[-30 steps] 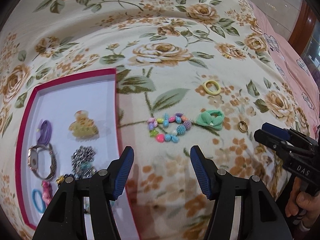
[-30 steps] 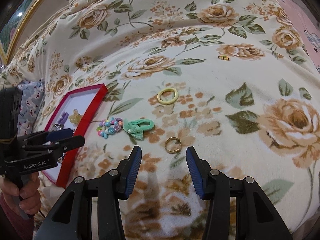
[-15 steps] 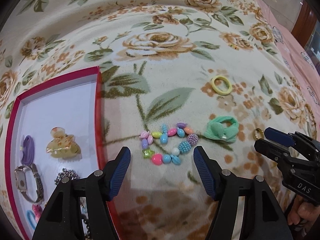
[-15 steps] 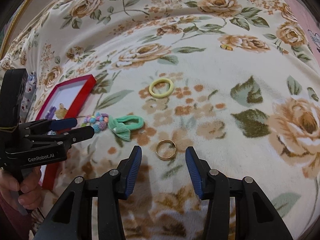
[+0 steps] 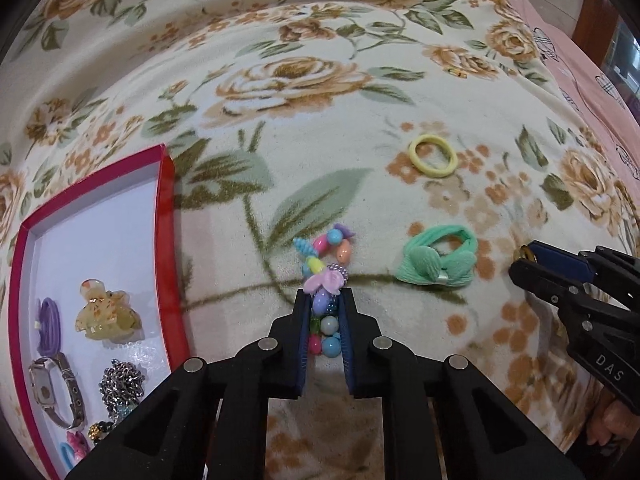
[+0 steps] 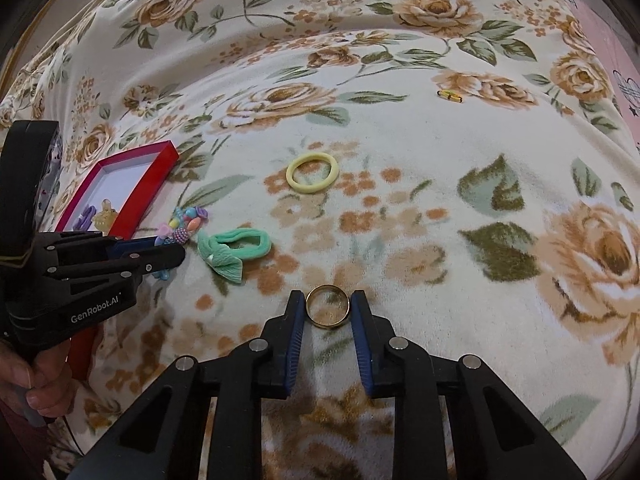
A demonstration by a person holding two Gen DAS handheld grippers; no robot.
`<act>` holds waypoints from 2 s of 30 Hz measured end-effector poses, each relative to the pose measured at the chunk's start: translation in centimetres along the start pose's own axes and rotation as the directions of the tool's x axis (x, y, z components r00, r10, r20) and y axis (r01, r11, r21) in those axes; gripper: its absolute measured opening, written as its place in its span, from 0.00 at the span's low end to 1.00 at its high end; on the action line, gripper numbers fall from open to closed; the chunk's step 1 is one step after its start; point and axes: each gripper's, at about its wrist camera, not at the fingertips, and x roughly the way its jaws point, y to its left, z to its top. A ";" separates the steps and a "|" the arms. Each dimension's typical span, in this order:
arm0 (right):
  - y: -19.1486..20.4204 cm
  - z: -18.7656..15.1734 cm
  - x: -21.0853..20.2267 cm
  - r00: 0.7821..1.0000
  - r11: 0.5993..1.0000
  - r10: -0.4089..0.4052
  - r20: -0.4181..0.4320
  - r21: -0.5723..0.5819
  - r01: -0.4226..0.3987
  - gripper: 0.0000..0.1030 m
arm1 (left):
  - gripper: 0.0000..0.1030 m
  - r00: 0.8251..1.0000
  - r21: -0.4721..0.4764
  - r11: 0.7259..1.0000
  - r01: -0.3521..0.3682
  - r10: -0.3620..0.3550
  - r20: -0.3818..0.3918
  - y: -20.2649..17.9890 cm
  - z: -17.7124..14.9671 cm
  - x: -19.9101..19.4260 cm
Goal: Organize jewelry
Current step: 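Carry the candy bracelet with the left tool while the right tool carries the gold ring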
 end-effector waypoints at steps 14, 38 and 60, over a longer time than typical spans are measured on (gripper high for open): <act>2.0 0.0 -2.8 0.996 0.997 0.077 0.051 0.002 -0.077 0.23 | 0.12 0.986 -0.131 0.981 0.141 -0.127 0.109 3.6 -3.6 -7.3; 9.6 -0.8 -5.1 0.978 0.975 0.201 0.052 -0.105 -0.195 0.23 | 0.12 0.972 -0.272 0.956 0.111 -0.048 0.228 9.0 -12.9 -18.2; 18.3 -0.9 -3.7 0.950 0.921 0.311 -0.024 -0.239 -0.308 0.23 | 0.12 0.968 -0.461 0.887 0.026 0.093 0.235 16.8 -18.2 -21.9</act>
